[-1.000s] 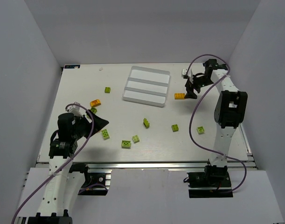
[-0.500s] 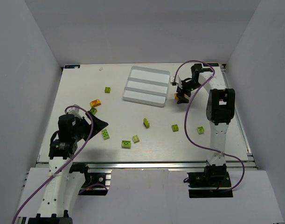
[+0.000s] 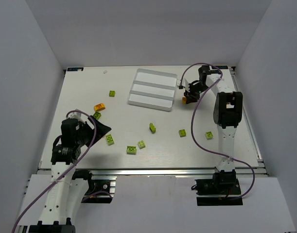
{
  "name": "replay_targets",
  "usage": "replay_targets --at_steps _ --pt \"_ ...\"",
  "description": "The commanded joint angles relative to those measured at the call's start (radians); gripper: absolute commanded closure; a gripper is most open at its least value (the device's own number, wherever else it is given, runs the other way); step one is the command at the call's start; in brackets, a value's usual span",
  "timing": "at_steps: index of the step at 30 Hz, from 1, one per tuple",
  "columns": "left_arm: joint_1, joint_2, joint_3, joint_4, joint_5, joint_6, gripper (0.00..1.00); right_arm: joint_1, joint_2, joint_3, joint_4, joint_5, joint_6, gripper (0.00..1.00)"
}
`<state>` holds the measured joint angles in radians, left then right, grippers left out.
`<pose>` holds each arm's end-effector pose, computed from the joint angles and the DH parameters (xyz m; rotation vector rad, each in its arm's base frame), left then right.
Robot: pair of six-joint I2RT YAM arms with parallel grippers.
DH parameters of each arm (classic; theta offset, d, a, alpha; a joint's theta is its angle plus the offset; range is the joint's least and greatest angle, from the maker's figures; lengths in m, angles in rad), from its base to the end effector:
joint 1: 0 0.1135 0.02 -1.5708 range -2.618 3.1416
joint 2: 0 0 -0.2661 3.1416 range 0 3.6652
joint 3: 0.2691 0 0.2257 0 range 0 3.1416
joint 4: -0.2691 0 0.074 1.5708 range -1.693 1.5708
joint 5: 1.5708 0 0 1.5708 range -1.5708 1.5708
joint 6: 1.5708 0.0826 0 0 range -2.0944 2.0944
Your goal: Sort the legos into containers by color
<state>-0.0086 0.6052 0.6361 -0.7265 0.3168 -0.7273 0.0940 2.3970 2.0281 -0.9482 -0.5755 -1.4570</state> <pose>0.1336 -0.0269 0.2339 -0.6561 2.2416 -0.7391 0.4699 0.0895 0.1326 -1.8621 1.7613 0.3829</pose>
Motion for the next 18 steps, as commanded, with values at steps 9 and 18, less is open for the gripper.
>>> replay_targets --at_steps 9,18 --pt "-0.001 0.113 0.079 -0.034 -0.198 -0.029 0.1 -0.001 -0.168 -0.063 -0.175 -0.064 0.053 1.0" --pt "-0.001 0.238 0.096 -0.017 -0.269 -0.086 0.1 0.171 -0.394 -0.129 0.115 -0.187 0.574 1.0"
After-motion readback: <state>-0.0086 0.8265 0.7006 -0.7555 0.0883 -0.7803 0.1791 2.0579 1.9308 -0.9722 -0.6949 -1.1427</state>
